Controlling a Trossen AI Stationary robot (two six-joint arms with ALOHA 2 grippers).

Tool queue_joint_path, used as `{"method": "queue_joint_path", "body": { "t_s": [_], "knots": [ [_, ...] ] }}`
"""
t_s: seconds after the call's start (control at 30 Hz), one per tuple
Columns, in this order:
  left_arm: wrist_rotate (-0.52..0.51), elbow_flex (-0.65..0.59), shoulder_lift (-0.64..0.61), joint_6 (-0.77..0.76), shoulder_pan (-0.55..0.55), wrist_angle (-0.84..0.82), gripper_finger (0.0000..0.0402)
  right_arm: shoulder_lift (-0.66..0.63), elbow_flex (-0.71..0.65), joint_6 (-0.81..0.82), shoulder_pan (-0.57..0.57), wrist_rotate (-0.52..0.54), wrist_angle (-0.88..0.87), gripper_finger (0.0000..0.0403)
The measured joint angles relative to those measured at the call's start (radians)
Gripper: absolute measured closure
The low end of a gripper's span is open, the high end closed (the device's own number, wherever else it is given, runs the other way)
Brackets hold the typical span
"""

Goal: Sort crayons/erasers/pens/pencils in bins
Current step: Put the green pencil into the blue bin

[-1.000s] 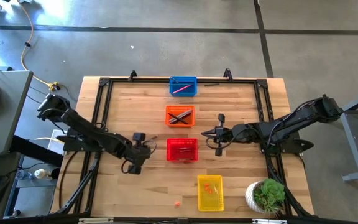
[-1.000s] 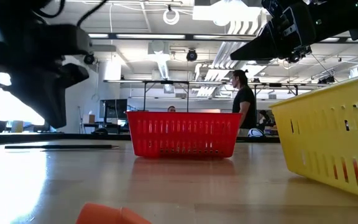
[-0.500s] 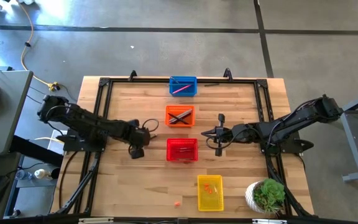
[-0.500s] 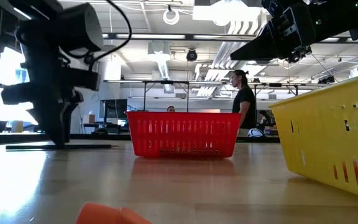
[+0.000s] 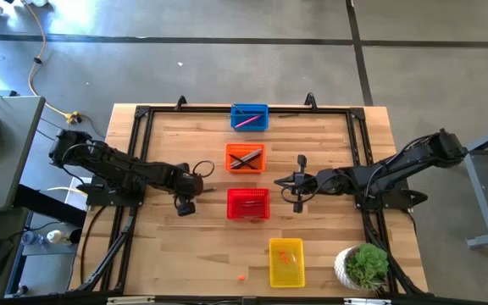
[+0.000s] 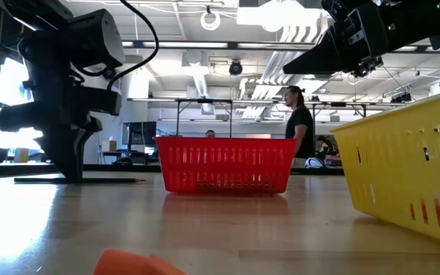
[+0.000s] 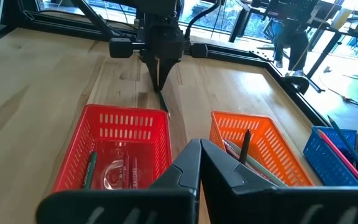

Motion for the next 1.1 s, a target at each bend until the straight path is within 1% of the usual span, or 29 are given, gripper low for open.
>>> {"method": "queue_joint_path", "body": {
  "t_s": [0.07,0.13,0.4,0.57,0.7,0.83,0.97,1.1],
  "knots": [
    [0.015,0.000,-0.001,0.014,0.000,-0.003,0.0393,0.000,0.000,0.000,0.000,0.000,0.000,0.0403],
    [0.014,0.000,-0.001,0.014,-0.010,-0.004,0.0395,0.000,0.000,0.000,0.000,0.000,0.000,0.0403],
    [-0.067,-0.004,0.000,-0.022,-0.089,0.014,0.0399,0.000,0.000,0.006,0.000,0.000,0.000,0.0403],
    [-0.122,-0.005,0.000,-0.075,-0.140,0.017,0.0401,0.034,0.000,0.047,0.000,-0.039,0.033,0.0403],
    [-0.137,-0.005,0.000,-0.112,-0.181,0.014,0.0401,0.122,0.000,0.065,0.000,-0.040,0.137,0.0403],
    [-0.142,-0.005,0.000,-0.141,-0.217,0.014,0.0401,0.197,0.000,0.066,0.000,-0.042,0.299,0.0403],
    [-0.154,-0.006,-0.006,-0.167,-0.252,0.015,0.0401,0.238,0.000,0.105,0.000,-0.090,0.426,0.0403],
    [-0.146,-0.007,-0.031,-0.205,-0.293,0.015,0.0400,0.270,0.000,0.166,0.006,-0.094,0.505,0.0396]
  ]
}}
